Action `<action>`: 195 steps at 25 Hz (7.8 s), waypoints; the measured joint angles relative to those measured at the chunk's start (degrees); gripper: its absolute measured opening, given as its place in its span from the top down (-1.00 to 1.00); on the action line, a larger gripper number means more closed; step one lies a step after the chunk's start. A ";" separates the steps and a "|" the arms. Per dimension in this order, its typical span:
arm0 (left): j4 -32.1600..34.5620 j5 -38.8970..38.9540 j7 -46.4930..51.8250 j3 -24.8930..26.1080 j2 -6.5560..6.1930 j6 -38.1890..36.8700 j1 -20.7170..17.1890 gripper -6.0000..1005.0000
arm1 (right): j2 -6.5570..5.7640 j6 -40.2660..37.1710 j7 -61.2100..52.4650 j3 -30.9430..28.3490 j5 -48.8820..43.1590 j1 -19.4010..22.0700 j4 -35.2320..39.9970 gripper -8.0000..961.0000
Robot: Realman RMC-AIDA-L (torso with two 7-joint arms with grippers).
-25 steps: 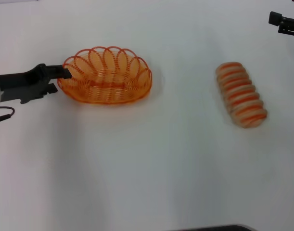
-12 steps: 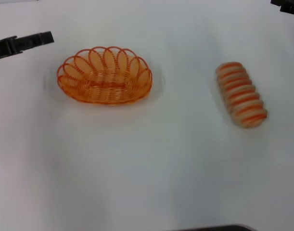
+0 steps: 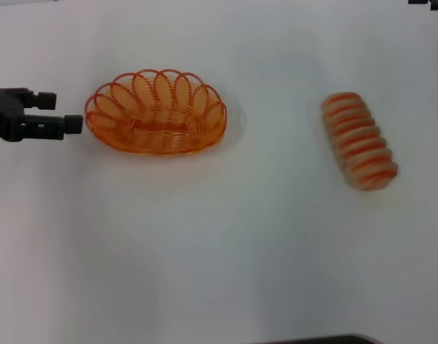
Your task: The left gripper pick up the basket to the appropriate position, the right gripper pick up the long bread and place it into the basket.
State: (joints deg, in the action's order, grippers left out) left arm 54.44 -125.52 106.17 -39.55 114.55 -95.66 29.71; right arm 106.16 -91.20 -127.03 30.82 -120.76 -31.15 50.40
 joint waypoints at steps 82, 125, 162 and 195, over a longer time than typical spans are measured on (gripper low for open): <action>6.37 2.76 -14.76 5.63 4.01 1.36 -3.44 -0.70 | 8.12 8.56 -36.68 21.72 -44.52 -24.73 -10.65 -0.63; 7.57 5.19 -14.40 6.20 4.74 -0.54 -3.17 -0.70 | 14.05 10.33 3.95 44.66 -21.86 -37.92 -2.10 0.08; 7.40 5.12 -14.70 5.71 5.07 0.99 -2.82 -0.70 | 13.96 17.03 8.76 44.92 -13.98 -34.40 -4.71 -0.52; 7.07 4.44 -16.09 4.73 4.85 0.32 -6.02 -0.71 | 13.09 7.13 25.82 28.88 7.35 -8.30 5.38 -0.93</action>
State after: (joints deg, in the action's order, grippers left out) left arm 61.50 -121.08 90.07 -34.82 119.40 -95.34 23.69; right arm 119.24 -84.07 -101.21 59.69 -113.40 -39.45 55.78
